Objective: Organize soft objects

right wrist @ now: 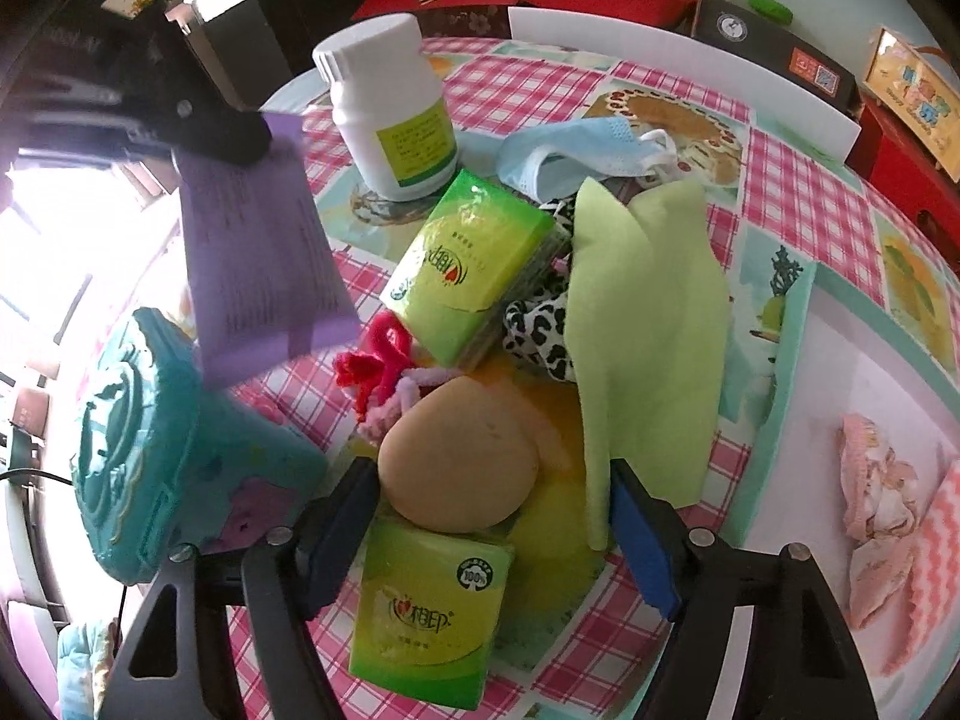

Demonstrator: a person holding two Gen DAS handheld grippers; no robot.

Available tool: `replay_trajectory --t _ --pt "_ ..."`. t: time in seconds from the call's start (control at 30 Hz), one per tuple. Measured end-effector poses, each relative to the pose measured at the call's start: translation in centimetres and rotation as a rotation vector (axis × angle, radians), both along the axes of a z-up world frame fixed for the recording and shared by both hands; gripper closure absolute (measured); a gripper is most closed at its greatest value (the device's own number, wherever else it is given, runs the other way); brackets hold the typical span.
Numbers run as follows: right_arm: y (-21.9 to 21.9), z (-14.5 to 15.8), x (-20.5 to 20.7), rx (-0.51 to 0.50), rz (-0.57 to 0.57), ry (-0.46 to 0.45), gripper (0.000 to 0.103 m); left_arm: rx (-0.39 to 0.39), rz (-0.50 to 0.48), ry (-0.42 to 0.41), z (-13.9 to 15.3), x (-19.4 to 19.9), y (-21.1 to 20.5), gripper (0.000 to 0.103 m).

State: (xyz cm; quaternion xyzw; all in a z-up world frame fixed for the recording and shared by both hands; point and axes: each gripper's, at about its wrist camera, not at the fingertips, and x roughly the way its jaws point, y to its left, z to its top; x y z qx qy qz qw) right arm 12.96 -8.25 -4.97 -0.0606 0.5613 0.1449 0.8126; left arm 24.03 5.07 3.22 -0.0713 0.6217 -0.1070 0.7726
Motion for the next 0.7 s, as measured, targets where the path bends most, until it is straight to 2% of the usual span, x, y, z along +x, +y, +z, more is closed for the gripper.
replay_trajectory --t 0.17,0.23,0.3,0.7 --pt "0.2 -0.2 0.0 -0.015 0.002 -0.007 0.027 -0.010 0.038 0.006 -0.4 0.3 1.0 0.094" --pt "0.2 -0.2 0.1 -0.023 0.001 -0.016 0.034 -0.007 0.042 0.011 -0.6 0.3 1.2 0.094" --pt "0.1 -0.1 0.0 -0.028 -0.004 -0.024 0.047 -0.006 0.044 0.015 -0.9 0.4 0.9 0.094" --pt "-0.6 0.0 0.4 -0.012 -0.012 -0.021 0.048 -0.019 0.033 0.052 -2.4 0.4 0.0 0.094"
